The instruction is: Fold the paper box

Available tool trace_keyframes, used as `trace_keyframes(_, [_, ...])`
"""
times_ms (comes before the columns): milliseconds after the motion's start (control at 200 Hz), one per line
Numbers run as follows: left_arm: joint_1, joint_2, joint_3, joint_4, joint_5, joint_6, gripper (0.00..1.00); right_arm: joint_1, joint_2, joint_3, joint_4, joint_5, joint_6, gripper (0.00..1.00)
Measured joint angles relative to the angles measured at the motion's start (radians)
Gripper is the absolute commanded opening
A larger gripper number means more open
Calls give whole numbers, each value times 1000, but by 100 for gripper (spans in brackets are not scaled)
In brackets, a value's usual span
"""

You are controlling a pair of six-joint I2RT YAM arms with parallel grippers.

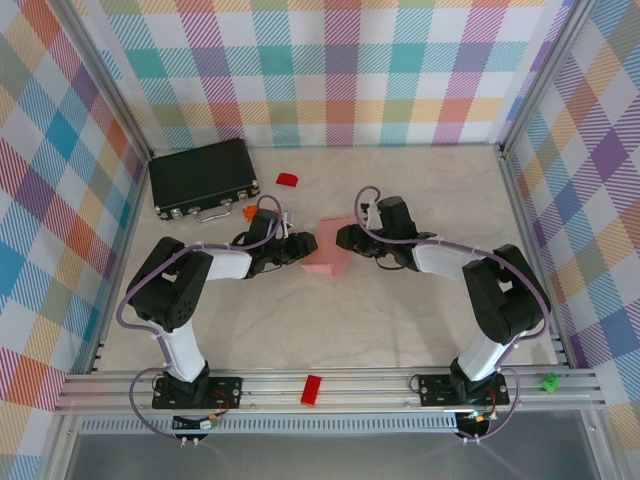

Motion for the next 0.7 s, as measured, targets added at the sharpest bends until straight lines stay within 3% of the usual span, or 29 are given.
trace_keyframes(435, [-24,21,-17,15,18,-6,49,30,2,118,-18,-49,-29,45])
trace_keyframes(700, [-27,3,-17,-19,-31,-3,49,30,2,158,-99,-34,-62,45])
